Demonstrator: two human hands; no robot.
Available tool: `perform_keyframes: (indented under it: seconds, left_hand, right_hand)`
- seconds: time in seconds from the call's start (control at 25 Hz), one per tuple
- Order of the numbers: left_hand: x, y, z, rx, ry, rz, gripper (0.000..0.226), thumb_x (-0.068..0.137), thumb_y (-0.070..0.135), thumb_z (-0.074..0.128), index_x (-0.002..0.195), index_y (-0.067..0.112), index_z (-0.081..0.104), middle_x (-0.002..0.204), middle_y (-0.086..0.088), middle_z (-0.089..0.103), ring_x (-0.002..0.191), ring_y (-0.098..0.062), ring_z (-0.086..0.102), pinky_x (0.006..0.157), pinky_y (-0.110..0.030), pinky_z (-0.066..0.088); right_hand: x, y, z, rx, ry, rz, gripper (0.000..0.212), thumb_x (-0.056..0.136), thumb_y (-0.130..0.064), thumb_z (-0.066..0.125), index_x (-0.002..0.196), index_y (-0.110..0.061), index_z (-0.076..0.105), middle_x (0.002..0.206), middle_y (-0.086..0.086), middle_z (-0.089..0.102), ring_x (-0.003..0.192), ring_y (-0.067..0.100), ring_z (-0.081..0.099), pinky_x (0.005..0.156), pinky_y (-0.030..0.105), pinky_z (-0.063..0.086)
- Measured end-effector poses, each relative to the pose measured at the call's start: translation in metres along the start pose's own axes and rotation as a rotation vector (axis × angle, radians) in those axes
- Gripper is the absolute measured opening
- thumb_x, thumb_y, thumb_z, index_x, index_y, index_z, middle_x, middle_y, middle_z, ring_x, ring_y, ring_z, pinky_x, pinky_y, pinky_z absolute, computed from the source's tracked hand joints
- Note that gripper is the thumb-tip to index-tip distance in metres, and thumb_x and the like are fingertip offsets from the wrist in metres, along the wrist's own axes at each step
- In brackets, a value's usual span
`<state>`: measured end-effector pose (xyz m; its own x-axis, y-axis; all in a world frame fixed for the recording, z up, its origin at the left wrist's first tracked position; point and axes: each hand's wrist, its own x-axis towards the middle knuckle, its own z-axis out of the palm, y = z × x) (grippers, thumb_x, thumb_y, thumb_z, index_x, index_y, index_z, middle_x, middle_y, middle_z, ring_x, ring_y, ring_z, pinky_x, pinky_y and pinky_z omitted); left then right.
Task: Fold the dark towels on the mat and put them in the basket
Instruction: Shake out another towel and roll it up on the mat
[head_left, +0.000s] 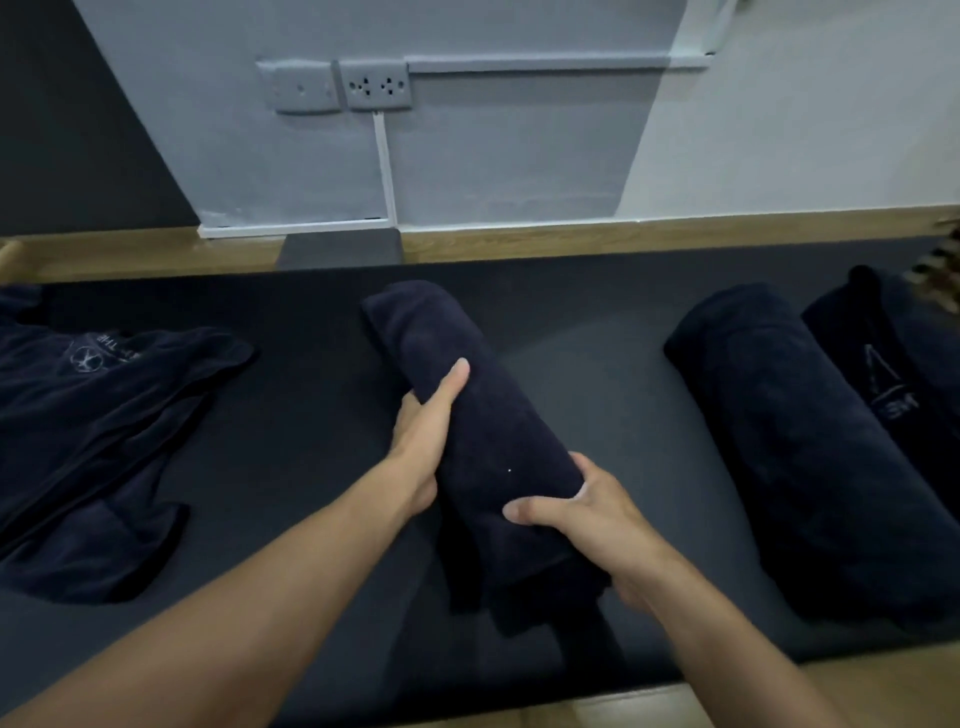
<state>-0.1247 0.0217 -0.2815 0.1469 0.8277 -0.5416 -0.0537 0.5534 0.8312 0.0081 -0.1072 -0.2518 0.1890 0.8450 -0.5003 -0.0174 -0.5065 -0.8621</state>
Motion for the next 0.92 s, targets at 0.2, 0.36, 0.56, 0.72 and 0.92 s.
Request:
perform_keyframes:
  seconds: [0.2,0.36,0.56,0.72,0.92]
  left_hand:
    - [-0.02,-0.027,0.099,0.057,-0.408,-0.14,0.08,0.061,0.061,0.084,0.126,0.021,0.06,0.108,-0.001,0.075,0.098,-0.02,0.073,0.094,-0.04,0.055]
    - [-0.033,-0.049,0.165,0.126,-0.46,-0.092,0.063,0.07,0.046,0.083,0.124,0.024,0.059,0.108,0.002,0.075,0.097,-0.018,0.072,0.091,-0.041,0.057]
    - [-0.046,-0.082,0.205,0.296,-0.354,0.038,0.084,0.074,0.055,0.073,0.144,0.029,0.035,0.128,0.005,0.061,0.114,-0.017,0.062,0.101,-0.04,0.05]
    - [-0.05,-0.088,0.206,0.428,-0.322,0.12,0.092,0.078,0.072,0.057,0.153,0.03,0.024,0.145,0.004,0.05,0.13,-0.019,0.05,0.11,-0.042,0.041]
    - [-0.054,-0.08,0.195,0.492,-0.412,0.111,0.087,0.085,0.064,0.057,0.156,0.035,0.015,0.152,0.007,0.042,0.137,-0.016,0.043,0.115,-0.039,0.035]
  right_hand:
    - [-0.028,0.016,-0.083,0.276,0.145,0.075,0.04,0.077,-0.012,0.077,0.115,-0.015,0.066,0.099,0.011,0.076,0.091,0.028,0.073,0.076,0.036,0.057]
    - [-0.048,0.03,-0.13,0.267,0.24,0.143,0.038,0.08,-0.023,0.074,0.117,-0.019,0.067,0.101,0.007,0.076,0.094,0.025,0.073,0.087,0.043,0.057]
    - [-0.057,0.038,-0.136,-0.665,0.632,-0.063,0.068,0.084,-0.041,0.063,0.146,-0.031,0.037,0.141,-0.009,0.047,0.124,0.011,0.05,0.099,0.031,0.046]
    - [-0.045,0.042,-0.118,-0.986,0.625,-0.161,0.07,0.095,-0.041,0.048,0.155,-0.03,0.015,0.162,-0.004,0.012,0.147,0.016,0.016,0.115,0.04,0.029]
    - [-0.04,0.051,-0.128,-0.995,0.659,-0.12,0.073,0.093,-0.028,0.057,0.155,-0.025,0.019,0.162,0.002,0.017,0.145,0.021,0.025,0.112,0.039,0.029]
